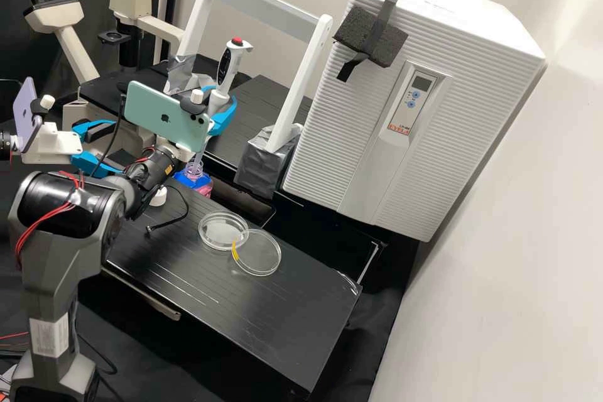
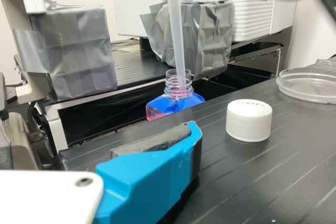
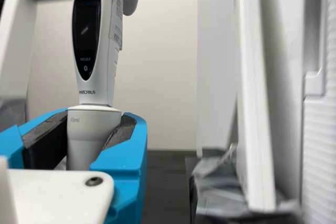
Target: Use the pipette
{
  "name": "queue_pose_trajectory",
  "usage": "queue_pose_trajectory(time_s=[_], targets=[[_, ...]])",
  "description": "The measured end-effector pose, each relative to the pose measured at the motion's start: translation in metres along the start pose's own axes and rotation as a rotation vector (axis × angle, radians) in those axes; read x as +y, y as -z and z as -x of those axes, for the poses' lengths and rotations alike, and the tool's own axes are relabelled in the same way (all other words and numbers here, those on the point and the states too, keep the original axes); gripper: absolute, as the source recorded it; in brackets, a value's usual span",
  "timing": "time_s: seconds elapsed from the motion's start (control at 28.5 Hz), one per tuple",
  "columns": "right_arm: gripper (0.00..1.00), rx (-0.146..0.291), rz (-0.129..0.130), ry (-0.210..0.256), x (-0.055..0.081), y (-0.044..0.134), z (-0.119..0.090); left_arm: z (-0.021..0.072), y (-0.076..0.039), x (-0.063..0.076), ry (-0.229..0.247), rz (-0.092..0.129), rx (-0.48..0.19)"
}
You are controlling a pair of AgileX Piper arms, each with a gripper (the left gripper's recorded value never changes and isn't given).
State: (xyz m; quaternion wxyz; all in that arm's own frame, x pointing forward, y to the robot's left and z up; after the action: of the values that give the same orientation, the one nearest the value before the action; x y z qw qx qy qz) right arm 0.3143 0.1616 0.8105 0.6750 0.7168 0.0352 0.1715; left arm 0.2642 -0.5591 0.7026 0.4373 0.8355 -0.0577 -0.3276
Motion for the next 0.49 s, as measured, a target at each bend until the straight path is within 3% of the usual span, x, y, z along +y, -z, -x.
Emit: queue_pose_trajectory(time_s=[0.25,0.32,0.49], targets=[[0.0,0.067,-0.029,-0.075,0.031,0.021,0.005,0.0033,0.0,-0.005,0.018,0.007,0.004],[0.0,0.09,-0.057,-0.095,0.044,0.028,0.008,0.0036,0.0,-0.005,0.02,0.011,0.004],[0.0,0.129,-0.089,-0.135,0.07,0.032,0.021,0.0036,0.0,-0.005,0.02,0.014,0.004]])
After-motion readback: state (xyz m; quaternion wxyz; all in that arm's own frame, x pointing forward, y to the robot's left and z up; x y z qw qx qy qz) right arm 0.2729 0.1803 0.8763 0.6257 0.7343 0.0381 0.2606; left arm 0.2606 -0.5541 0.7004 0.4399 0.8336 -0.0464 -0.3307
